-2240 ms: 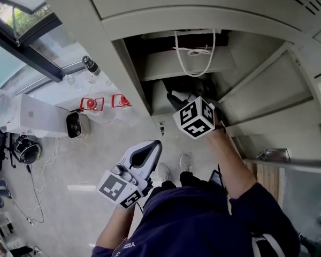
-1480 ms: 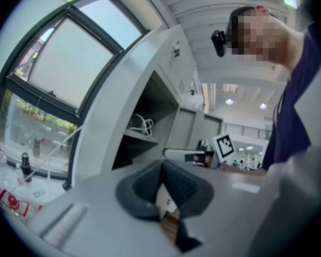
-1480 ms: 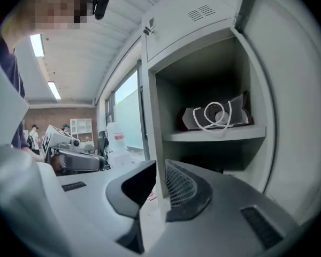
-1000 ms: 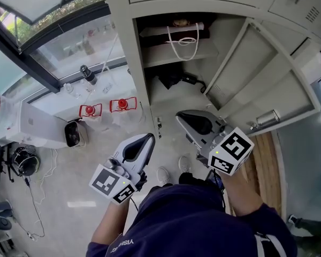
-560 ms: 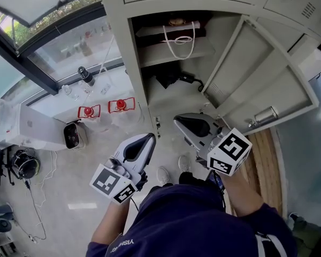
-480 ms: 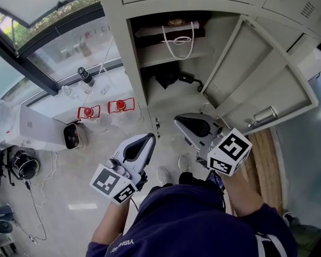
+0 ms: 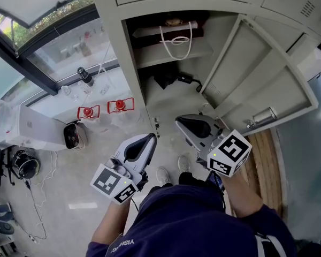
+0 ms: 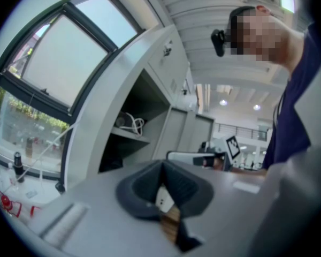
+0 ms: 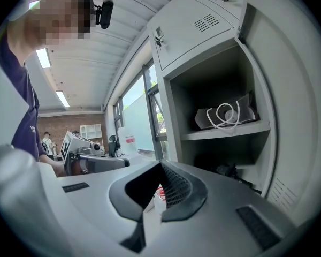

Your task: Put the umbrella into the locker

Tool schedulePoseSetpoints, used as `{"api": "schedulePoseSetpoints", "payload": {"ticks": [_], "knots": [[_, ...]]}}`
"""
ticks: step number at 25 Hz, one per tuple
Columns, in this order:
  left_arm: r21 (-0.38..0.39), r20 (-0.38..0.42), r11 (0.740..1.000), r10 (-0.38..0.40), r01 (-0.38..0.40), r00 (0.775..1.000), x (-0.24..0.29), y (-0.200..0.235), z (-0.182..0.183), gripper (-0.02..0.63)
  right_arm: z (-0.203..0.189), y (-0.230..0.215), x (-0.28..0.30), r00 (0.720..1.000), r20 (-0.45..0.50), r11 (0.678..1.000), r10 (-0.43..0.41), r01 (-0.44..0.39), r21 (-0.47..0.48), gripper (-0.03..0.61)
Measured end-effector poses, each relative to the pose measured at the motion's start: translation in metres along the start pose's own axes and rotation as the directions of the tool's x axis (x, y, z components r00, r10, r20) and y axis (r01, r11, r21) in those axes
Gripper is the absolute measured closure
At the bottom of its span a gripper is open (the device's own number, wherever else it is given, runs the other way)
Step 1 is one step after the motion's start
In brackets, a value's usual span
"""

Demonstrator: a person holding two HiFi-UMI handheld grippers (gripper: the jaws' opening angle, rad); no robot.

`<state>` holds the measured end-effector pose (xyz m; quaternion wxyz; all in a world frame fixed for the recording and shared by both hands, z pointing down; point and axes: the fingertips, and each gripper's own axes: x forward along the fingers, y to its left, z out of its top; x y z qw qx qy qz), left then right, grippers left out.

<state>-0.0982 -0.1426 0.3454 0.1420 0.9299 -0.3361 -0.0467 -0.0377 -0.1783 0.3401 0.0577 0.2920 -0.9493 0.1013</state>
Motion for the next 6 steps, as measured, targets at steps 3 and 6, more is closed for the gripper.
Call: {"api": "schedulePoseSetpoints", "payload": {"ticks": [3, 6], "knots": [[0.0, 0.001, 1.0, 0.003, -0.003, 1.0, 0.0023, -0.0002, 0.0003, 0.611, -0.0009, -0.0023, -0.0002, 1.0, -0.005, 1.0, 0.001, -0.001, -0.006, 0.571], [0.0, 0.001, 1.0, 0.005, -0.005, 1.0, 0.0044, -0.0001, 0.0006, 0.611, -0.0029, -0.0049, -0.0002, 1.0, -0.012, 1.0, 0.001, -0.001, -0.007, 0.571]]}}
